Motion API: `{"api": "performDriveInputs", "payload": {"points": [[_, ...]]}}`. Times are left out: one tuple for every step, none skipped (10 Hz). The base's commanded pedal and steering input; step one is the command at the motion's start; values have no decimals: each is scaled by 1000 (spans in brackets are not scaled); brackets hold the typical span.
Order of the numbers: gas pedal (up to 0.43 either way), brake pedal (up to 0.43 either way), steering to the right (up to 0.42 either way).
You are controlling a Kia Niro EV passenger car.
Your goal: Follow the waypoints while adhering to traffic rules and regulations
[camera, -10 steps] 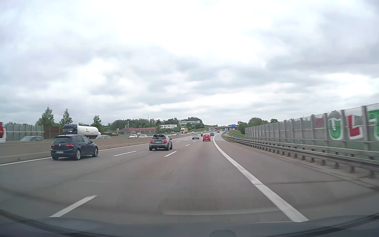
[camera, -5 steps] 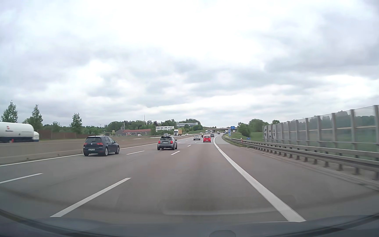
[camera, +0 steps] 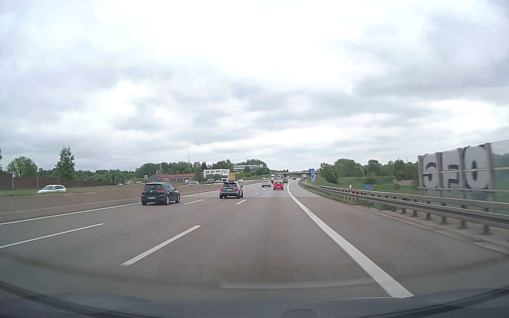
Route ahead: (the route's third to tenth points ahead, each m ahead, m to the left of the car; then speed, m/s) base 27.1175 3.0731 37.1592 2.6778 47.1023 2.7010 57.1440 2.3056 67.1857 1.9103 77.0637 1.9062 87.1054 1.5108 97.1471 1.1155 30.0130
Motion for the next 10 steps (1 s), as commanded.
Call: {"api": "performDriveInputs", "payload": {"points": [[248,0,2],[248,0,2],[248,0,2],[248,0,2],[260,0,2],[260,0,2],[260,0,2],[260,0,2],[260,0,3],[260,0,3]]}}
